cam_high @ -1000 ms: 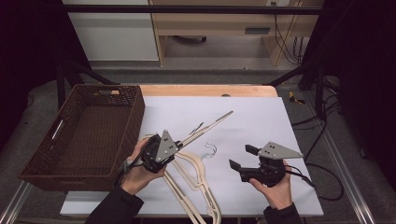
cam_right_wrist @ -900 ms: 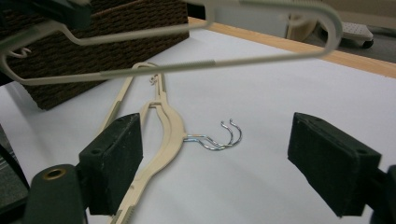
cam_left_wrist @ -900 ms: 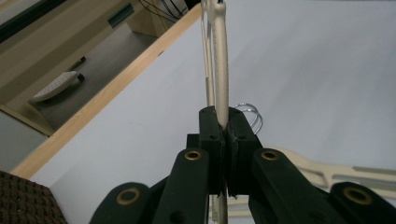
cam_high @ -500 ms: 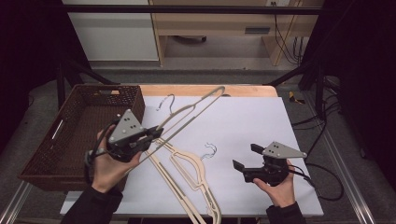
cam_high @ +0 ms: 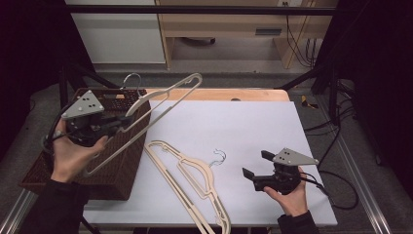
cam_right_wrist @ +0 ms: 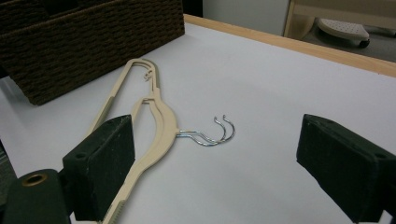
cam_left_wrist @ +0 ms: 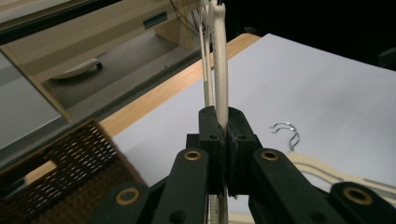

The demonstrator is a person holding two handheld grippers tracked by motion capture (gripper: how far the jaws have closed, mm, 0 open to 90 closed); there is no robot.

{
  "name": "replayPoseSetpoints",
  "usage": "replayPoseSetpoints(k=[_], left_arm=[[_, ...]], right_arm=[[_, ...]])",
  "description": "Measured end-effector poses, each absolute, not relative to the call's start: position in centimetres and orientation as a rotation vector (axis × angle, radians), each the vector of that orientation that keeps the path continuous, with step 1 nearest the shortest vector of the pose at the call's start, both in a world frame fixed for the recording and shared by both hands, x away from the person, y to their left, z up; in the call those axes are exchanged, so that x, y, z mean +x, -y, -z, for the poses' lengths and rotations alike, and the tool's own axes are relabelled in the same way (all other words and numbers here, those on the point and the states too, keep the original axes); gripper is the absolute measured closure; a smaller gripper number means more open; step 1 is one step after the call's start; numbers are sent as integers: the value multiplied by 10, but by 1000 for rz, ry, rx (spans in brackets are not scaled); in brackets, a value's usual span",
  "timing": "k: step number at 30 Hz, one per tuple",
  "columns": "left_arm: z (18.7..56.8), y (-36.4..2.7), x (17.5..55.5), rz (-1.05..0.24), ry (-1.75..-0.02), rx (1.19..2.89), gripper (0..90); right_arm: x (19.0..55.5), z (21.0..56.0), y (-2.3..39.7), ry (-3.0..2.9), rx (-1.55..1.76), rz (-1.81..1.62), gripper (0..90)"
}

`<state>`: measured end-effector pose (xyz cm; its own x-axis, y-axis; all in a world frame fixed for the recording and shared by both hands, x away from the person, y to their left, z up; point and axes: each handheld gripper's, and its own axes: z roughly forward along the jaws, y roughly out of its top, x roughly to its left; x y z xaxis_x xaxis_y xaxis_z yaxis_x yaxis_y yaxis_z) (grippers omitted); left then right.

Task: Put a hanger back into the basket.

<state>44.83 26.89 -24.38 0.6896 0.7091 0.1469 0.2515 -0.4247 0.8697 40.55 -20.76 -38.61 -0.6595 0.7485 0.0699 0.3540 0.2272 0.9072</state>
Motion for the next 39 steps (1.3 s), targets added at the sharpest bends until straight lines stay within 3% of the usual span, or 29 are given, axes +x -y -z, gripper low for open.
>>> replayPoseSetpoints(k=[25,39], left_arm=[[284,-386,481,-696,-904,2026,867],[302,-414,487,-676,-956,2010,866]], right_arm=[[406,387,206,-2128,1023,-1400,115],[407,389,205,-2140,1024,-1384,115]])
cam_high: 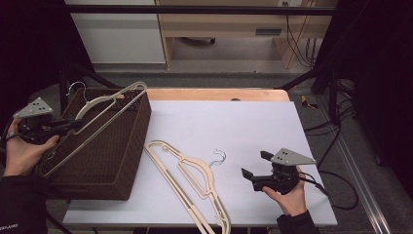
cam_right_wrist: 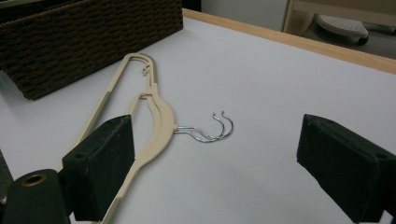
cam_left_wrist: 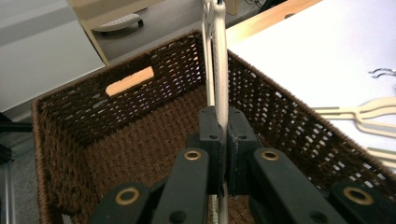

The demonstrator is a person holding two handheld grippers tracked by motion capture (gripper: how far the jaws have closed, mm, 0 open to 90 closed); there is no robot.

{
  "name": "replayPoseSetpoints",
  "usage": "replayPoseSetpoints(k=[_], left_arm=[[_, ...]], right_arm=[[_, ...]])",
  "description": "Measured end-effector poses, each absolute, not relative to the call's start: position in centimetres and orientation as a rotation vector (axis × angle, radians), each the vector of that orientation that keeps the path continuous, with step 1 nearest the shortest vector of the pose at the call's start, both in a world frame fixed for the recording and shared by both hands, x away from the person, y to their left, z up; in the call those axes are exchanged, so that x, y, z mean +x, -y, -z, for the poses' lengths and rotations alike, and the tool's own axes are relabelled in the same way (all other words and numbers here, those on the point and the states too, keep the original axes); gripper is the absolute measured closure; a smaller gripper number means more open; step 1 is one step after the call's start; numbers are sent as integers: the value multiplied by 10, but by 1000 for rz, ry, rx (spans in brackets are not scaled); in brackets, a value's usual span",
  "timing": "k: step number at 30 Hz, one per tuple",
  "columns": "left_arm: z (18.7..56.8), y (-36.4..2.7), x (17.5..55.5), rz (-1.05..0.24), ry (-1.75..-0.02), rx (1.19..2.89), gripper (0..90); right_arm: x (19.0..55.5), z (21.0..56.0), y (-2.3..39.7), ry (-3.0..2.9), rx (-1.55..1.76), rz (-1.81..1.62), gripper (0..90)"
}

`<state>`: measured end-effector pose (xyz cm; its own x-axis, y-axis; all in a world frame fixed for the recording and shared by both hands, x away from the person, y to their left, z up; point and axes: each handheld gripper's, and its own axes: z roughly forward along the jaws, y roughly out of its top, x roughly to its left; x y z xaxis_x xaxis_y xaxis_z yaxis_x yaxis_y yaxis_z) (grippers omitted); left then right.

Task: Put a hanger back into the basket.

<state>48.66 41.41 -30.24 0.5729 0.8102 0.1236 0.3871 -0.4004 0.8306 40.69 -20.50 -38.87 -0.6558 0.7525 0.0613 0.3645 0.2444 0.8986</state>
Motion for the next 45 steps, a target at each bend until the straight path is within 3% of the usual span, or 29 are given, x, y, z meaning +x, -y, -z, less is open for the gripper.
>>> replayPoseSetpoints(k=[19,27,33,42,45], left_arm=[[367,-420,503,-583,-1152,2103,855],[373,-425,502,-629,-1255,2112,808],[366,-425,496,-677,-1263,2061,693],[353,-419,480,-784,-1262,1974,422],[350,-416,470,-784,-1236,1924,385]], right_arm=[[409,394,199,-2168,1024,-1369,115],[411,400,191,-2197,1030,-1360,118],[410,401,189,-2211,1041,-1368,122],[409,399,185,-2229,1021,-1371,120],[408,398,183,-2229,1018,-1375,120]])
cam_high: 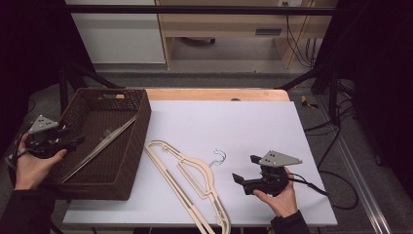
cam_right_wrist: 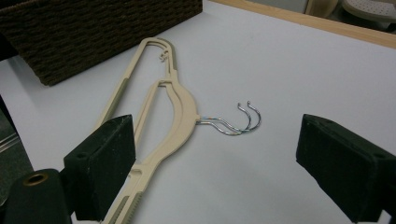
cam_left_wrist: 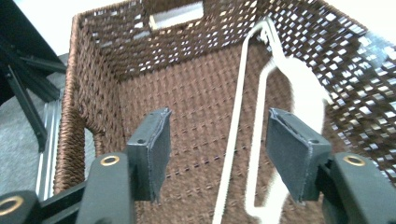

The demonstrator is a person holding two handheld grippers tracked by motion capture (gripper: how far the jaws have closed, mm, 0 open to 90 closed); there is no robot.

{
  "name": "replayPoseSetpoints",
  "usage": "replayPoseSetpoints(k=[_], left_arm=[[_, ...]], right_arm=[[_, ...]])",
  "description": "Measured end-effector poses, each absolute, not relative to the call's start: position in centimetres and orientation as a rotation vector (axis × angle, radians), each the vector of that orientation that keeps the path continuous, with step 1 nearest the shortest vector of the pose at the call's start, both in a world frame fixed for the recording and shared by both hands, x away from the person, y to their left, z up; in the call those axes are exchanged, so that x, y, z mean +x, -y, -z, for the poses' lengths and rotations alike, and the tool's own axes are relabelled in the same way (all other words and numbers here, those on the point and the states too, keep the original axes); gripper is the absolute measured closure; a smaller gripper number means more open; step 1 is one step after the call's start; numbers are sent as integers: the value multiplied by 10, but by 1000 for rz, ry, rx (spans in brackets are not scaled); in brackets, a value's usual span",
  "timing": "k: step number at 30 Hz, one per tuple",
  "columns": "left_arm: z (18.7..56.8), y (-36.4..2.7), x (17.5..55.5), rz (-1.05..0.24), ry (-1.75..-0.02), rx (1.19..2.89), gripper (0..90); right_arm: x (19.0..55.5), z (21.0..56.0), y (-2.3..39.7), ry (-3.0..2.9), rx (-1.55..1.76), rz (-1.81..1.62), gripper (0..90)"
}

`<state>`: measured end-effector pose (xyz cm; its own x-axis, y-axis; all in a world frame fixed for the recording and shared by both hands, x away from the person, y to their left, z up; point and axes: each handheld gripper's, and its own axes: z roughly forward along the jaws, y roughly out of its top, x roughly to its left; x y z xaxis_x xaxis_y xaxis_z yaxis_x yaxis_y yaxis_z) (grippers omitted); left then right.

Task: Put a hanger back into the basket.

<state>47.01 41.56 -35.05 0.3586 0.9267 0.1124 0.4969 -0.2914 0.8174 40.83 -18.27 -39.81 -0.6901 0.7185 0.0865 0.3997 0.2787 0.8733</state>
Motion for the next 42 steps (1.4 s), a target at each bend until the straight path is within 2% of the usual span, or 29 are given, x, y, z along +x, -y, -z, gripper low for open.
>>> replayPoseSetpoints(k=[10,14,26,42], left_arm=[[342,-390,443,-774,-1115,1833,213],[340,-363,429,-748,-1030,1789,163],[362,-302,404,-646,-873,1810,107],[378,-298,395,-588,-882,1798,88]], right_arm=[[408,396,179,-2240,1012,-1407,120],[408,396,175,-2255,1003,-1390,120],[409,405,154,-2326,998,-1359,123],[401,431,137,-2400,1032,-1290,144]])
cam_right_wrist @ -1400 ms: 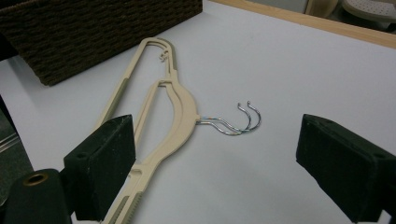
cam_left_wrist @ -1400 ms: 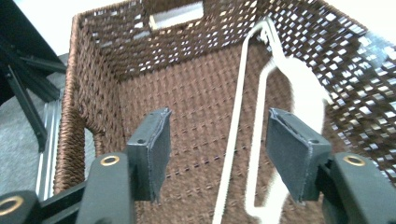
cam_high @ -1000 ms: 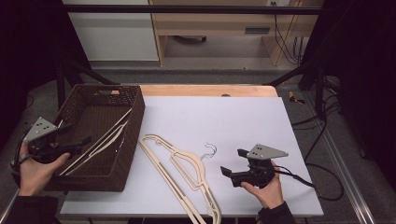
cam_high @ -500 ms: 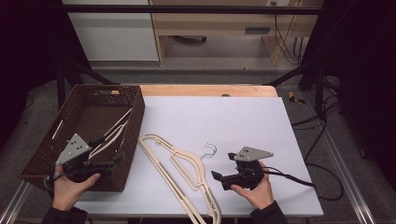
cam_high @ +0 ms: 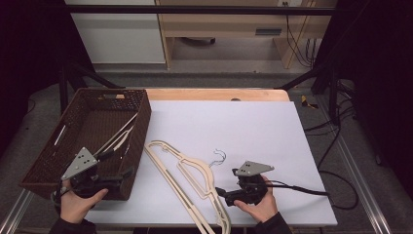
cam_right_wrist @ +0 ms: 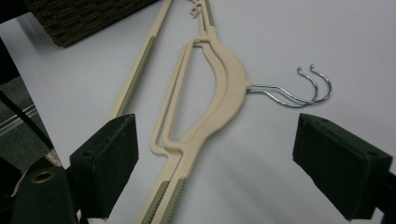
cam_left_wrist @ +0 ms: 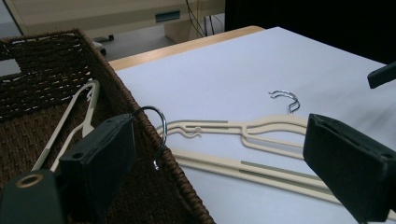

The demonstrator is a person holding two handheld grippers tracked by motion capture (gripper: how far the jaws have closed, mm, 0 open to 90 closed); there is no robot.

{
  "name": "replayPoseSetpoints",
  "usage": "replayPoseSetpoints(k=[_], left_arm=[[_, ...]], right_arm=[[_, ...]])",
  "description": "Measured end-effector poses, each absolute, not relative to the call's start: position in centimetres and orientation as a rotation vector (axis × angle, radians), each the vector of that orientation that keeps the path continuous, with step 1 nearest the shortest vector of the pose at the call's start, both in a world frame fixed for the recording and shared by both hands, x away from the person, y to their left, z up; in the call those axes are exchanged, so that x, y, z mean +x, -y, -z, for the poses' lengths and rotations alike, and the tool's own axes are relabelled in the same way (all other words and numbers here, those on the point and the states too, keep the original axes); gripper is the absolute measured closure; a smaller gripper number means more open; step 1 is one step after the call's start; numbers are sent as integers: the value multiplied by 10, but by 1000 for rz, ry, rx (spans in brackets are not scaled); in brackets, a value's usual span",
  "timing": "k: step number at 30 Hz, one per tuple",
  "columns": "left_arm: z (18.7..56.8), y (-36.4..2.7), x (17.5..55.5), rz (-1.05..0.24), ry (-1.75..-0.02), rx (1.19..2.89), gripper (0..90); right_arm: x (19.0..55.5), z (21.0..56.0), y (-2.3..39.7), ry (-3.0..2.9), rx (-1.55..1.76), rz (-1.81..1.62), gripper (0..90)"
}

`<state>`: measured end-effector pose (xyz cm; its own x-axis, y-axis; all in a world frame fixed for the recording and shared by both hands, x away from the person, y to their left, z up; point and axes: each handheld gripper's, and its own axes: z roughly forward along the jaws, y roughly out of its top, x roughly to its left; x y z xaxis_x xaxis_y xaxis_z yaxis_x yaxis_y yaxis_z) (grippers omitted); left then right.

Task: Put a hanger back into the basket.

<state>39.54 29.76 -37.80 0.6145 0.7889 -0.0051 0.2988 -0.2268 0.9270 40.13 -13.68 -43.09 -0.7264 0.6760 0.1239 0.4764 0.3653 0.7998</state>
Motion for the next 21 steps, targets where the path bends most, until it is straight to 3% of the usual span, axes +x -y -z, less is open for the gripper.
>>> replayPoseSetpoints(k=[9,21], left_arm=[[376,-303,395,-610,-891,1797,85],[377,-307,395,-617,-903,1791,84]], right_arm=[[400,447,127,-2465,1056,-1231,202],[400,466,117,-2597,1115,-1107,450]])
